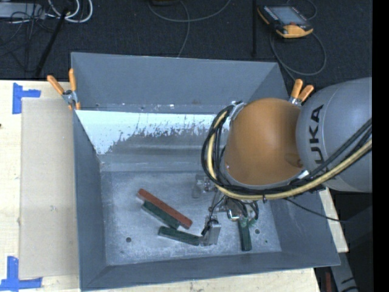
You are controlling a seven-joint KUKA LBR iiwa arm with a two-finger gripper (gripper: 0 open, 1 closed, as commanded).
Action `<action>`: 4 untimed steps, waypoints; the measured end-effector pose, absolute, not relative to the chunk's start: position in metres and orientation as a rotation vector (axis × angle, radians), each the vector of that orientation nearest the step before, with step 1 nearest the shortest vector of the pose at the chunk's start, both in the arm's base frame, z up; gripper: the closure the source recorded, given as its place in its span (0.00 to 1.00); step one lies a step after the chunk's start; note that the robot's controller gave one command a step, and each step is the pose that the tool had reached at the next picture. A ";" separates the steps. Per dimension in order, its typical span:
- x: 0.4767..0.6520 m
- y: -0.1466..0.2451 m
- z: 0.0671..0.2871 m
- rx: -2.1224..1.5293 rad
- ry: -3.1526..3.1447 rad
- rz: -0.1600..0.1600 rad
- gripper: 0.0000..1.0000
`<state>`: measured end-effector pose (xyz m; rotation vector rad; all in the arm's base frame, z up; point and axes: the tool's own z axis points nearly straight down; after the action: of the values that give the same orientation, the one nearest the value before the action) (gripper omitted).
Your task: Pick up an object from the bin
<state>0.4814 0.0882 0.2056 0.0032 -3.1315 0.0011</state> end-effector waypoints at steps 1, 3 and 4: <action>0.485 0.099 0.071 -0.582 -3.079 0.005 0.00; 0.483 0.106 0.203 -0.557 -3.098 -0.004 1.00; 0.482 0.106 0.198 -0.556 -3.091 0.001 0.00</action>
Offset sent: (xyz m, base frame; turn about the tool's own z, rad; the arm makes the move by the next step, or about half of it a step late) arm 0.0055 0.0110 -0.1310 0.3754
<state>0.4818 0.1058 0.1983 -0.5555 -3.0910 0.0013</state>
